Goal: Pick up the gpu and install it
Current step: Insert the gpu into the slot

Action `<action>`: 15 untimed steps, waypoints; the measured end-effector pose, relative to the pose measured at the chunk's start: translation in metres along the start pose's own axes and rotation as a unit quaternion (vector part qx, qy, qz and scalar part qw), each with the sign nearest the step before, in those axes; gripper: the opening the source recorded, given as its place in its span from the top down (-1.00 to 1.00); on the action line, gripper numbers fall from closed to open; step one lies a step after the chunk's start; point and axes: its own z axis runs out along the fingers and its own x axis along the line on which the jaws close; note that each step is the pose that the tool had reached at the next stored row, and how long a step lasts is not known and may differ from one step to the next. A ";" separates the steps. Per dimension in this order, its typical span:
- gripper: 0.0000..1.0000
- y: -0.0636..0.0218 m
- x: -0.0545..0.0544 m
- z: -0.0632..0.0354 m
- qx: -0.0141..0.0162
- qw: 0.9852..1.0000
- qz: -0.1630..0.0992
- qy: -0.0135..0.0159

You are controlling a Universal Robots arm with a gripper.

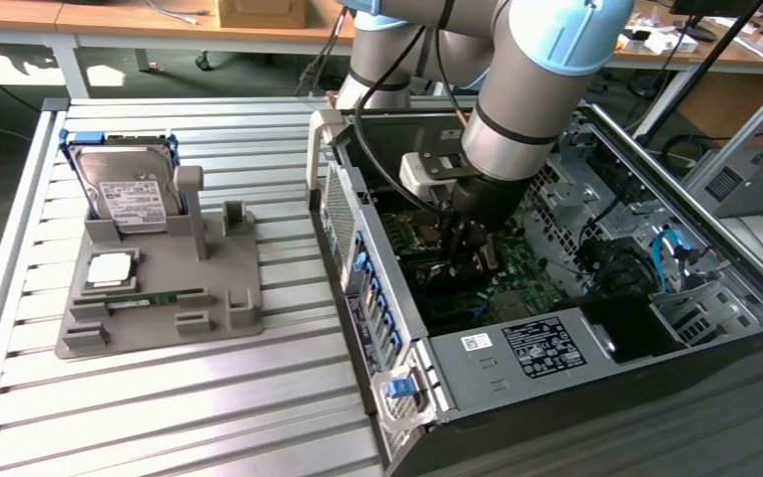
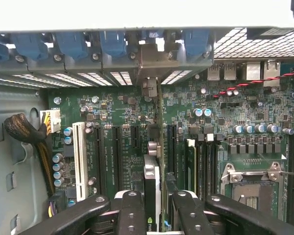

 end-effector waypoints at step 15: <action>0.47 0.0006 0.000 0.0021 0.000 1.000 0.000 0.000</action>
